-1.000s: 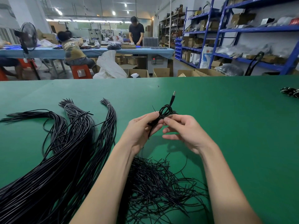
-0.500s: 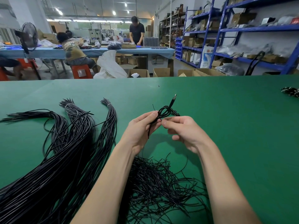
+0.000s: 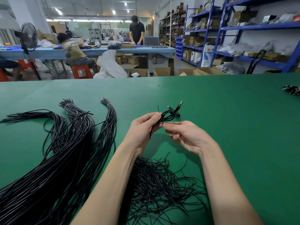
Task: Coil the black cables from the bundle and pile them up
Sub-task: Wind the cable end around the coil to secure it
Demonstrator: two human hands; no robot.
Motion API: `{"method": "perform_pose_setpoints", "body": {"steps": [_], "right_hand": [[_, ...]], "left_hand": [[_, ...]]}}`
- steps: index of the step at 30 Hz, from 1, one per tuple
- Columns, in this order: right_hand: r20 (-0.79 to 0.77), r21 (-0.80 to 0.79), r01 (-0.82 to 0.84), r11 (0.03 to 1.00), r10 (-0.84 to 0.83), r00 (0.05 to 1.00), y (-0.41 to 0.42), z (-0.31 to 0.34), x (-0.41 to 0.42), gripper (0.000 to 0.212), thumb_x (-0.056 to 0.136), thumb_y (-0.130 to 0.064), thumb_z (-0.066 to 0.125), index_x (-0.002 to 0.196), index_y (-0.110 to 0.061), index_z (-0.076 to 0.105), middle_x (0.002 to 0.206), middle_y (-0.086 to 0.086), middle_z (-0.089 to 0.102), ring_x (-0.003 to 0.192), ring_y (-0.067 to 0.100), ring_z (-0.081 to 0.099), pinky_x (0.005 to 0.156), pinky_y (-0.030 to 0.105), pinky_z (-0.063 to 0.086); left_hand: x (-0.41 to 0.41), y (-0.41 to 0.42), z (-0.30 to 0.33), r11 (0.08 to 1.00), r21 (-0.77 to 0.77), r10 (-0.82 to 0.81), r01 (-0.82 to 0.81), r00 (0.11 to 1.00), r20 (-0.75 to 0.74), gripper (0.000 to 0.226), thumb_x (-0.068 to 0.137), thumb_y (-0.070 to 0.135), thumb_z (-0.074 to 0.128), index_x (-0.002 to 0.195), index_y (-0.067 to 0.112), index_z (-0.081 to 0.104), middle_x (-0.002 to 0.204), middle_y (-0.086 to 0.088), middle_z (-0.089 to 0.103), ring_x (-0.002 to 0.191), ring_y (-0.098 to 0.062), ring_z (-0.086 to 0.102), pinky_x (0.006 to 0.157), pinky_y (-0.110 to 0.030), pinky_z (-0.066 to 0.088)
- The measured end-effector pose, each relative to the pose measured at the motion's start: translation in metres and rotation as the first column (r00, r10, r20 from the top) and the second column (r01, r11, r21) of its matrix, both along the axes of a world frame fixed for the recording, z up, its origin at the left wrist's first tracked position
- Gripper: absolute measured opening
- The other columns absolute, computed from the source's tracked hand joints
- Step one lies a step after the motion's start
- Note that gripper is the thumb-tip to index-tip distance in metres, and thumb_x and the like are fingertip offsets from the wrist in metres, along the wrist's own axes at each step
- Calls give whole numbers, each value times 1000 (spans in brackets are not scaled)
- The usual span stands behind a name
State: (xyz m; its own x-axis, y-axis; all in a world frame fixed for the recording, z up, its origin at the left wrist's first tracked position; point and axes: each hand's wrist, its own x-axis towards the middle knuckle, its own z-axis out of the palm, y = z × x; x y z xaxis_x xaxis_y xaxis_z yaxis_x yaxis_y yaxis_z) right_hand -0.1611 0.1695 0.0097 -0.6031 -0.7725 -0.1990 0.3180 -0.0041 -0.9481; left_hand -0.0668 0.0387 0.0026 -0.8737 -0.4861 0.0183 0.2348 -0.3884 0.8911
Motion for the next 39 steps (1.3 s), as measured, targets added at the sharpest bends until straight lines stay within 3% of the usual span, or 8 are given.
{"method": "perform_pose_setpoints", "body": {"steps": [8, 11, 15, 22, 26, 29, 34, 39], "right_hand": [[-32, 1, -27, 1000, 27, 999, 9, -12, -6, 7, 76, -9, 78, 69, -10, 76, 66, -1, 61, 52, 1, 50, 40, 9, 38], [-142, 9, -111, 994, 111, 984, 18, -16, -10, 9, 72, -16, 77, 79, -12, 79, 76, 1, 66, 59, 1, 55, 41, 10, 38], [-390, 146, -201, 969, 243, 888, 23, -14, -15, 14, 96, -4, 62, 96, -11, 75, 71, -7, 67, 57, -2, 52, 46, 11, 36], [-664, 413, -121, 903, 389, 639, 18, 14, -17, 8, 93, -15, 72, 93, -16, 80, 67, -12, 70, 57, -2, 53, 54, 17, 46], [-798, 455, 101, 885, 355, 487, 9, 25, -14, 19, 88, -24, 79, 73, -36, 75, 73, -15, 73, 61, -7, 58, 67, 17, 46], [-859, 428, 270, 863, 296, 417, 1, 31, -7, 23, 86, -23, 78, 69, -36, 72, 74, -14, 72, 68, -5, 62, 69, 20, 47], [-963, 237, 549, 802, 120, 240, -13, 37, 13, 12, 85, -20, 71, 84, -29, 80, 86, -3, 75, 84, 24, 67, 71, 29, 49], [-979, 80, 569, 818, -44, 201, -25, 36, 21, 13, 88, -16, 68, 91, -19, 80, 90, 1, 77, 89, 26, 69, 82, 34, 55]], "left_hand": [[5, -4, -2, 946, -316, -63, 68, 998, 29, 14, 94, 8, 65, 89, 11, 77, 96, -8, 77, 91, -14, 70, 85, -19, 54], [12, -7, 0, 876, -453, -138, 164, 986, 90, 10, 94, 11, 66, 92, 11, 77, 91, -4, 76, 85, -12, 70, 81, -16, 52], [23, -13, 8, 759, -573, -252, 309, 951, 179, 9, 94, 13, 68, 93, 12, 77, 85, 0, 76, 81, -7, 69, 73, -10, 49], [29, -19, 25, 492, -777, -136, 392, 917, 376, 5, 88, 23, 77, 90, 21, 81, 79, -2, 76, 69, -7, 61, 71, -18, 48], [23, -15, 27, 290, -917, 60, 275, 951, 304, 4, 86, 30, 78, 84, 29, 81, 74, 7, 75, 62, -12, 61, 61, -19, 47], [19, -8, 25, 204, -965, 153, 165, 968, 198, 5, 86, 25, 77, 86, 24, 82, 77, 6, 76, 68, -10, 65, 60, -8, 43], [12, -1, 23, 168, -985, 280, -46, 960, 3, 9, 84, 13, 74, 85, 18, 82, 78, 4, 75, 61, 1, 60, 63, 0, 37], [11, 2, 23, 277, -933, 407, -231, 907, -104, 10, 80, 11, 76, 81, 19, 82, 76, 9, 77, 67, 13, 62, 63, 2, 39]]}}
